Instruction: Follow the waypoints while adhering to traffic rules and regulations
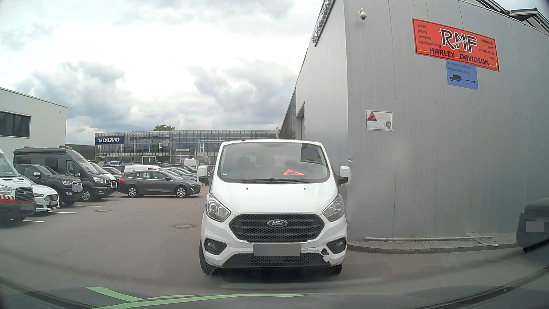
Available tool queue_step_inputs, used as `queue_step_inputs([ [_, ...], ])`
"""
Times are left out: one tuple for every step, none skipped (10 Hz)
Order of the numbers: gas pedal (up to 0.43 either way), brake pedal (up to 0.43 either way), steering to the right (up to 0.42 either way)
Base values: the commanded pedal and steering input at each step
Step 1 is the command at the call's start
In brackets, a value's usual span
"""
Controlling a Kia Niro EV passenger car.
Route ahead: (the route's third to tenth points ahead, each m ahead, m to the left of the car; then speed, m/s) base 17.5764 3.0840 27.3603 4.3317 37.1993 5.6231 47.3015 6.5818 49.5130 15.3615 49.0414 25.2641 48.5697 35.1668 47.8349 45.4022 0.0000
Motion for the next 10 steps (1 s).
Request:
queue_step_inputs([
  [0.0,0.463,-0.462],
  [0.0,0.463,-0.462],
  [0.0,0.457,-0.462],
  [0.0,0.463,-0.463],
  [0.0,0.457,-0.462],
  [0.0,0.463,-0.462],
  [0.0,0.463,-0.462],
  [0.0,0.463,-0.462],
  [0.0,0.463,-0.462],
  [0.0,0.463,-0.462],
])
